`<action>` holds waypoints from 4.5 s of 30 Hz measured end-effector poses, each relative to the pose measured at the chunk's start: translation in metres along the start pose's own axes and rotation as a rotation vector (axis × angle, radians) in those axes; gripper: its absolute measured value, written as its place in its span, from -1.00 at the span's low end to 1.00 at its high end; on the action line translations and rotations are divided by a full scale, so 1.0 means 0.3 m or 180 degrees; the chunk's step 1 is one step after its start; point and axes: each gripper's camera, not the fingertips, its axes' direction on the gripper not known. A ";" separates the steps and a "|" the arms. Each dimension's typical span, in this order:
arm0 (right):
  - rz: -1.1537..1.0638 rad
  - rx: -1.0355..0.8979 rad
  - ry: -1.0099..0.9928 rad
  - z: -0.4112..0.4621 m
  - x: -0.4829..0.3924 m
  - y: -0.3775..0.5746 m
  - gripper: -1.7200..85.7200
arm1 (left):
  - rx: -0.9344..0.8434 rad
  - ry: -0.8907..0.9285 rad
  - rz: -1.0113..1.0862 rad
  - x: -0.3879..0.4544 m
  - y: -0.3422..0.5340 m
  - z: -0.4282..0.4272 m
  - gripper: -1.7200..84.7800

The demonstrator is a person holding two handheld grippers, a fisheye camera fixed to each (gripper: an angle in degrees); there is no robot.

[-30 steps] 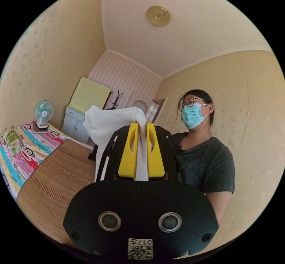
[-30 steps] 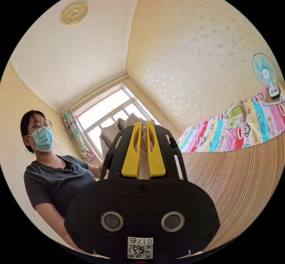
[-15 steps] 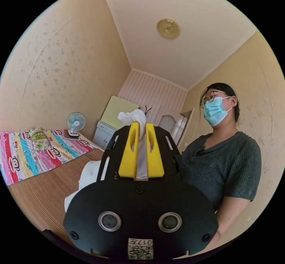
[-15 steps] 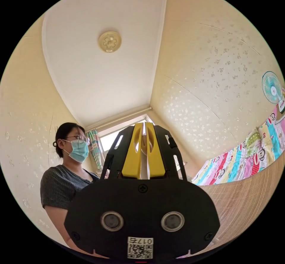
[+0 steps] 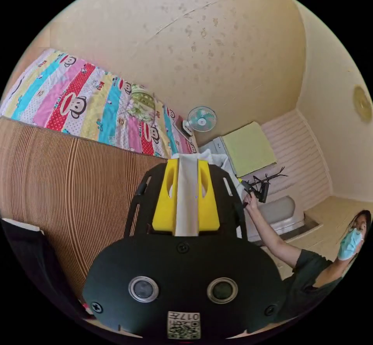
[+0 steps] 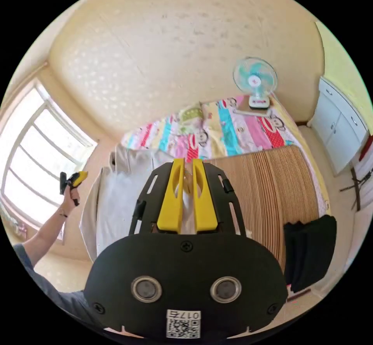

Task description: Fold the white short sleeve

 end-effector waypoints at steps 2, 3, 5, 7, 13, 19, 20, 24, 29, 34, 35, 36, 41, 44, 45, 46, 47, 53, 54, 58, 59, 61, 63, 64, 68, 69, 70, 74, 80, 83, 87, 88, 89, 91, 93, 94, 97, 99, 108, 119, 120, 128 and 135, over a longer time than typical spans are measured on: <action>0.0053 -0.0243 -0.0004 0.183 0.029 0.032 -0.91 | -0.0104 -0.0223 -0.0630 -0.254 0.055 0.087 -0.75; -0.0014 -0.0340 -0.0072 0.285 0.032 0.089 -0.91 | -0.0129 -0.0280 -0.0647 -0.287 0.085 0.102 -0.75; -0.0009 -0.0605 -0.0040 0.441 0.043 0.218 -0.89 | -0.0649 -0.0574 -0.0561 -0.377 0.255 0.211 -0.75; -0.0020 -0.0933 -0.0134 0.588 0.065 0.382 -0.88 | -0.1068 -0.0795 -0.0516 -0.412 0.437 0.302 -0.75; 0.0041 -0.1886 -0.0014 0.915 0.132 0.754 -0.80 | -0.1853 -0.1220 -0.0366 -0.430 0.818 0.550 -0.76; -0.0528 -0.1854 0.0160 1.024 0.039 0.696 -0.80 | -0.1720 -0.1428 0.0093 -0.397 0.696 0.677 -0.82; -0.0594 -0.1824 0.0169 1.044 0.026 0.668 -0.80 | -0.1822 -0.1537 0.0189 -0.408 0.682 0.709 -0.84; -0.0688 -0.1987 0.0040 1.125 0.010 0.647 -0.86 | -0.2497 -0.2139 0.0589 -0.434 0.742 0.793 -0.93; -0.0800 -0.2130 0.0143 1.074 -0.001 0.833 -0.90 | -0.2474 -0.2441 0.0606 -0.274 1.004 0.618 -0.97; -0.0406 -0.2382 0.0067 0.913 0.058 0.982 -0.90 | -0.2570 -0.2283 0.0386 -0.120 1.186 0.433 -0.83; -0.0312 -0.2270 0.0091 0.853 0.078 0.976 -0.89 | -0.2201 -0.2304 0.0382 -0.083 1.172 0.338 -0.78; -0.0220 -0.2044 0.0119 0.788 0.103 0.953 -0.86 | -0.2000 -0.2344 0.0364 -0.070 1.161 0.288 -0.77; 0.0258 -0.1541 0.0588 0.702 0.262 0.780 -0.75 | -0.1833 -0.2661 -0.0273 -0.227 1.115 0.125 -0.65; 0.0280 -0.1709 0.0764 0.791 0.342 0.687 -0.77 | -0.2114 -0.2811 -0.0317 -0.288 1.127 0.148 -0.81; 0.0158 -0.2041 0.0805 0.857 0.364 0.678 -0.82 | -0.2188 -0.2836 -0.0338 -0.291 1.114 0.139 -0.83; 0.0056 -0.2218 0.0854 0.882 0.373 0.675 -0.84 | -0.2357 -0.2788 -0.0457 -0.309 1.085 0.100 -0.88; -0.0254 -0.2371 0.0865 0.879 0.381 0.652 -0.86 | -0.2357 -0.2375 -0.0685 -0.336 1.050 0.021 -0.89; -0.0584 -0.1927 0.1338 0.448 0.594 0.279 -0.89 | 0.0175 -0.0379 -0.1377 -0.435 0.833 -0.946 -0.86; -0.0337 -0.1673 0.1726 0.336 0.695 0.198 -0.89 | 0.0398 -0.0493 -0.1431 -0.442 0.834 -1.046 -0.86; 0.0773 -0.1044 0.2330 0.073 0.973 0.148 -0.87 | 0.1413 -0.1825 -0.1800 -0.379 0.989 -1.472 -0.78; 0.1060 -0.0944 0.2099 0.040 1.007 0.193 -0.85 | 0.1559 -0.1987 -0.1868 -0.345 1.053 -1.472 -0.77; 0.1070 -0.1009 0.1699 0.079 0.984 0.285 -0.84 | 0.1453 -0.2061 -0.1813 -0.309 1.115 -1.366 -0.77; 0.0856 -0.1476 0.1495 0.251 0.886 0.427 -0.82 | 0.1106 -0.2153 -0.1784 -0.298 1.142 -1.164 -0.77; 0.0797 -0.1602 0.1414 0.301 0.856 0.462 -0.81 | 0.0831 -0.2083 -0.1681 -0.306 1.141 -0.995 -0.77; 0.0117 -0.2065 0.0630 0.597 0.585 0.649 -0.79 | -0.0012 -0.1548 -0.1215 -0.331 1.045 -0.387 -0.78; -0.0118 -0.2110 0.0541 0.656 0.506 0.692 -0.80 | -0.0023 -0.1726 -0.1059 -0.309 1.025 -0.326 -0.79; -0.0209 -0.2119 0.0514 0.680 0.472 0.712 -0.80 | 0.0122 -0.2283 -0.0710 -0.252 0.985 -0.222 -0.80; 0.0062 -0.1941 0.0245 0.733 0.384 0.798 -0.89 | -0.0076 -0.2311 -0.0221 -0.302 0.762 0.053 -0.77; 0.0241 -0.1744 0.0395 0.658 0.395 0.931 -0.94 | -0.0805 -0.2745 0.0111 -0.535 0.690 0.218 -0.91; 0.0374 -0.1849 0.0269 0.608 0.408 0.993 -0.95 | -0.1036 -0.2891 0.0450 -0.535 0.635 0.251 -0.93; 0.0731 -0.2227 -0.0154 0.565 0.413 1.040 -0.95 | -0.0591 -0.2619 -0.0123 -0.561 0.638 0.148 -0.95; 0.0731 -0.2298 -0.0170 0.560 0.415 1.041 -0.95 | -0.0090 -0.2501 -0.0381 -0.528 0.686 0.059 -0.95; 0.0727 -0.2398 -0.0149 0.547 0.423 1.046 -0.95 | 0.0307 -0.2371 -0.0552 -0.483 0.752 -0.032 -0.94; 0.0772 -0.2407 -0.0152 0.513 0.450 1.059 -0.96 | 0.0640 -0.2119 -0.0819 -0.436 0.870 -0.156 -0.91; 0.0892 -0.2373 -0.0342 0.469 0.507 1.079 -0.96 | 0.0945 -0.2134 -0.1186 -0.405 1.020 -0.284 -0.83; 0.0927 -0.2395 -0.0377 0.463 0.523 1.084 -0.96 | 0.1094 -0.2286 -0.1371 -0.386 1.114 -0.369 -0.77; 0.0985 -0.2533 -0.0402 0.440 0.587 1.105 -0.96 | 0.1137 -0.3117 -0.1473 -0.324 1.256 -0.552 -0.69; 0.0871 -0.2594 -0.0417 0.419 0.611 1.111 -0.96 | 0.0968 -0.3796 -0.1177 -0.276 1.280 -0.613 -0.68; 0.0233 -0.2514 -0.0842 0.339 0.565 1.091 -0.94 | -0.0752 -0.5062 -0.0010 -0.443 1.249 -0.468 -0.87; -0.2785 -0.0842 -0.1007 0.180 -0.231 1.080 -0.58 | 0.0357 -0.0907 -0.0832 0.001 0.978 -0.943 -0.90; -0.2929 -0.0587 -0.1025 0.171 -0.330 1.069 -0.58 | 0.0287 -0.0745 -0.0925 0.014 0.957 -0.929 -0.90; -0.2036 0.0808 -0.0877 -0.055 -0.223 0.702 -0.85 | 0.0747 -0.0276 0.0021 0.302 0.784 -0.996 -0.79; -0.0648 0.0216 -0.1281 0.087 0.789 0.512 -0.90 | -0.0086 -0.0401 -0.0452 0.030 0.769 -0.688 -0.68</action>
